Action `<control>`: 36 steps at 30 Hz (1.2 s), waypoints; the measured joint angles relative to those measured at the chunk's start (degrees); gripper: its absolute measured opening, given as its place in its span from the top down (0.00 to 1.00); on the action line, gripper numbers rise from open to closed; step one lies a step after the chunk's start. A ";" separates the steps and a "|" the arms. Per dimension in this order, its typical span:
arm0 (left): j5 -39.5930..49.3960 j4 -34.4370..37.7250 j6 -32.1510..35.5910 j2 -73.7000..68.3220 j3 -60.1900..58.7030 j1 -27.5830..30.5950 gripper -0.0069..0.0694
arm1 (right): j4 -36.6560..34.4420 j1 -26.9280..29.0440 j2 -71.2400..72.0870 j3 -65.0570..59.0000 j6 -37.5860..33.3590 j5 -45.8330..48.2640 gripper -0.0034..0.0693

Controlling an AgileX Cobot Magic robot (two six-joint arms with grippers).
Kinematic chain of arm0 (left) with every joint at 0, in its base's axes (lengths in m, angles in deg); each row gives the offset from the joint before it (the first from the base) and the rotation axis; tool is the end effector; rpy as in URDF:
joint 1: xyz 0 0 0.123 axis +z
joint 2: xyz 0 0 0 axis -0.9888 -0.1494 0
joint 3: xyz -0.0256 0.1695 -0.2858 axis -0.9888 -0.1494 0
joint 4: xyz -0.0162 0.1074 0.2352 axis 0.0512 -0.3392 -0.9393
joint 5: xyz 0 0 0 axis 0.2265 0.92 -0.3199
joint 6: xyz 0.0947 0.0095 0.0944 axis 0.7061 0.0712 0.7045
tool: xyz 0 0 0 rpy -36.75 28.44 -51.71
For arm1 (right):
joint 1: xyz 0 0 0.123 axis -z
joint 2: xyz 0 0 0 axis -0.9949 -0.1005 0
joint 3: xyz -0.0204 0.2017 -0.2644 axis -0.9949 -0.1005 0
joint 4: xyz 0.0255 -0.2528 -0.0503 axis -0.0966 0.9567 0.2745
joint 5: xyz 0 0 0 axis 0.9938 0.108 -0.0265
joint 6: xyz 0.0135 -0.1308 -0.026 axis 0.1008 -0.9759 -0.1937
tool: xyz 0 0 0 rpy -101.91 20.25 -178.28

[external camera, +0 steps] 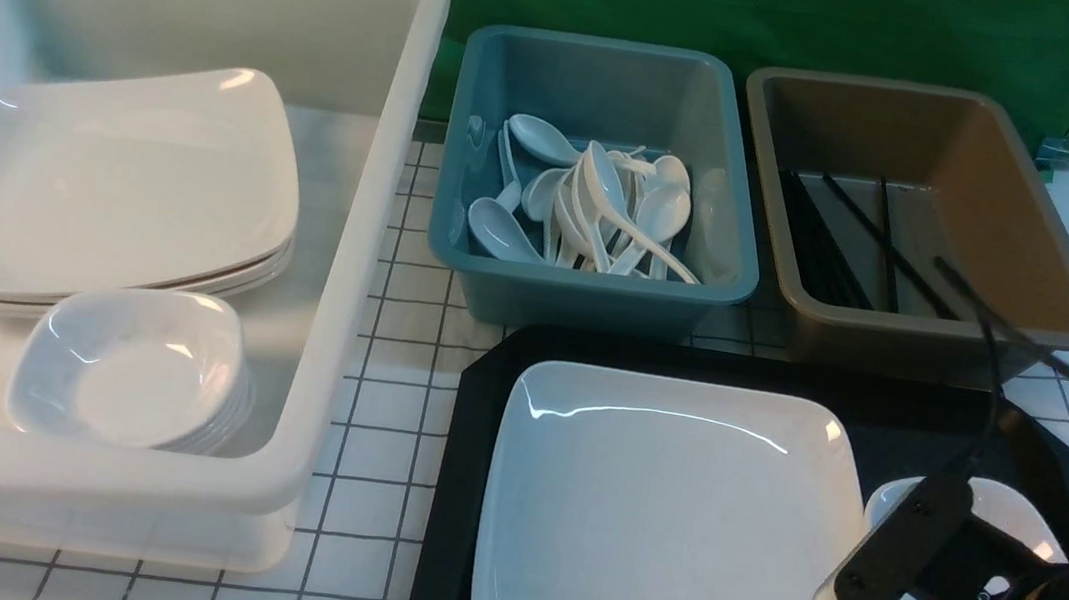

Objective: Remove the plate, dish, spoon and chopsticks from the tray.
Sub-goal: Use the right arm to grab a small plate from the dinner plate, then use the right arm to put the small plate into the large storage box on the left

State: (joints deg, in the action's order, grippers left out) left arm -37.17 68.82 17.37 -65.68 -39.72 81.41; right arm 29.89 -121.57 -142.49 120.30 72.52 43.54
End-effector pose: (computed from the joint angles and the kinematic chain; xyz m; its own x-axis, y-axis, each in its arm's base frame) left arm 0.0574 0.0000 0.1859 -0.1327 -0.0643 -0.9891 -0.0087 0.9979 -0.0637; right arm 0.2286 0.1192 0.1928 -0.5334 -0.8286 -0.1699 -0.7320 0.5528 -0.3982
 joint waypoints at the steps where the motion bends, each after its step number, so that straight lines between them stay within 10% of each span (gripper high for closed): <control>1: 0.00 0.00 0.00 0.00 0.00 0.00 0.88 | 0.40 -0.01 -0.28 0.00 0.63 -0.11 0.28; 14: 0.00 0.00 0.00 0.00 0.00 0.00 0.88 | 14.21 -0.09 -11.88 0.11 6.28 -3.23 0.36; 22: 0.00 0.00 0.00 0.00 0.00 0.00 0.88 | 16.76 -0.29 -12.40 0.84 6.51 -2.80 0.78; 36: 0.00 0.00 0.00 0.00 0.00 0.00 0.88 | -5.20 -0.57 2.63 12.91 -3.53 13.72 0.84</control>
State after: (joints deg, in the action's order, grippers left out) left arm -37.17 68.82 17.37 -65.68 -39.72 81.41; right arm 24.70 -122.14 -139.86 133.21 68.99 57.26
